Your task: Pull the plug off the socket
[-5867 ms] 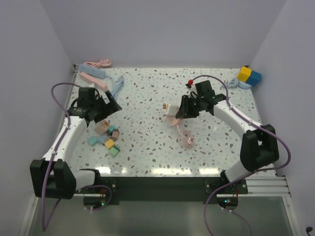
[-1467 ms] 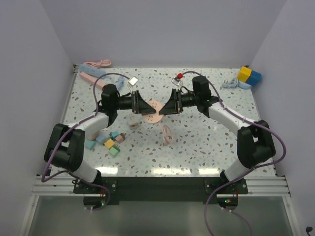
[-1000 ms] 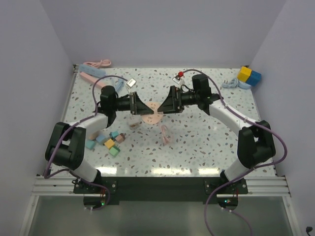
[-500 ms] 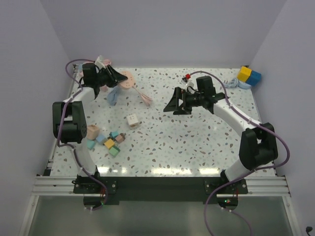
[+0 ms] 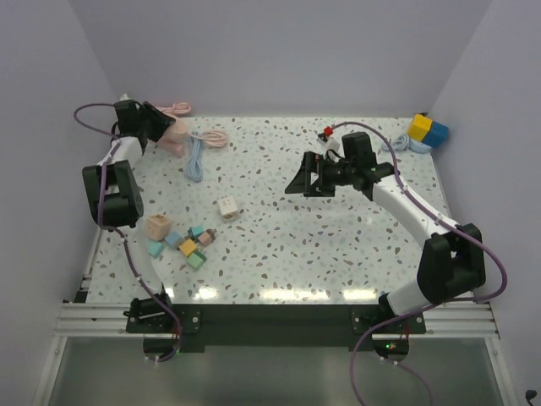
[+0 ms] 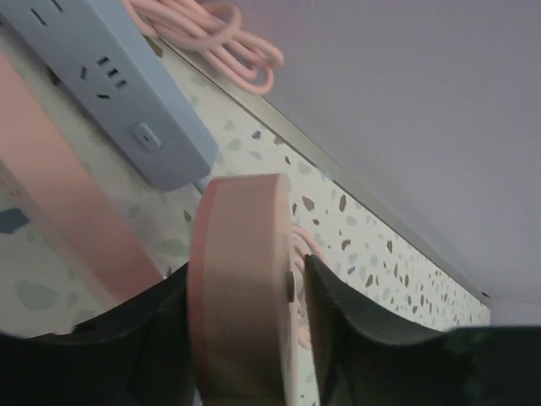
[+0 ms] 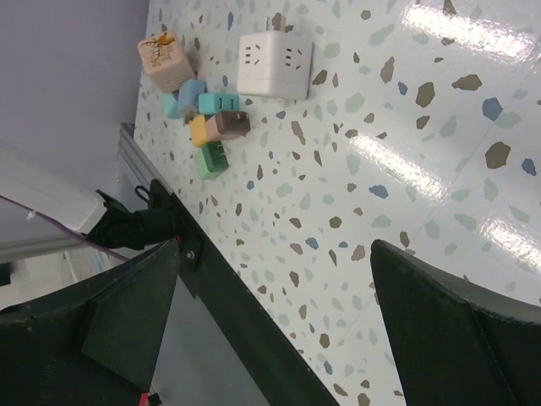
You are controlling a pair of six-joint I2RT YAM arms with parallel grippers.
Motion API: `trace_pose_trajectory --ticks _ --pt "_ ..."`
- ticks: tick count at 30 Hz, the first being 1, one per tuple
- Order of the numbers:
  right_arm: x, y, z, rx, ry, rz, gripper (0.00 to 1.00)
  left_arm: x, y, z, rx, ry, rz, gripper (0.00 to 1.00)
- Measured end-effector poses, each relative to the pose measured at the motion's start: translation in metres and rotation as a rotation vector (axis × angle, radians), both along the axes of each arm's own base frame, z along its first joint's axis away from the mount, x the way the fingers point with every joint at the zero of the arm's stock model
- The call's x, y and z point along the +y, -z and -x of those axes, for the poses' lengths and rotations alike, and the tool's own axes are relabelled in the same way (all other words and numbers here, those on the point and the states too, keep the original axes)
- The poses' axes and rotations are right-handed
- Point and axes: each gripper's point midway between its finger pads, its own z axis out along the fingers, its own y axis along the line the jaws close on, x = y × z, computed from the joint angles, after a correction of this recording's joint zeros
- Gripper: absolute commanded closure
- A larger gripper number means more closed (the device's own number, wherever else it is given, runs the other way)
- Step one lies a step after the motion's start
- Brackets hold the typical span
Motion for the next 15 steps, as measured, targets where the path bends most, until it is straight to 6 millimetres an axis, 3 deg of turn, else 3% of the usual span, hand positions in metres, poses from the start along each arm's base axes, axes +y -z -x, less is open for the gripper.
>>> trace_pose_trajectory --ticks 3,4,7,10,15 --pt "-0.002 0.003 0.000 0.005 0.006 0.015 0.02 0.024 -0.001 -0.003 0.006 -0.067 -0.019 0.14" --pt "-0.002 0.004 0.000 0.006 0.007 0.019 0.02 0.029 -0.003 -0.005 0.003 -0.079 -0.024 0.00" --pt "-0.004 0.006 0.000 0.008 0.013 0.032 0.02 0.041 -0.008 -0.006 -0.004 -0.116 -0.037 0.00" --pt "-0.005 0.007 0.000 0.009 0.016 0.039 0.02 0.041 -0.012 -0.005 -0.012 -0.118 -0.042 0.00" --pt "-0.010 0.013 -0.004 0.004 0.049 0.076 0.02 0.019 -0.033 0.024 -0.016 -0.064 -0.084 0.00"
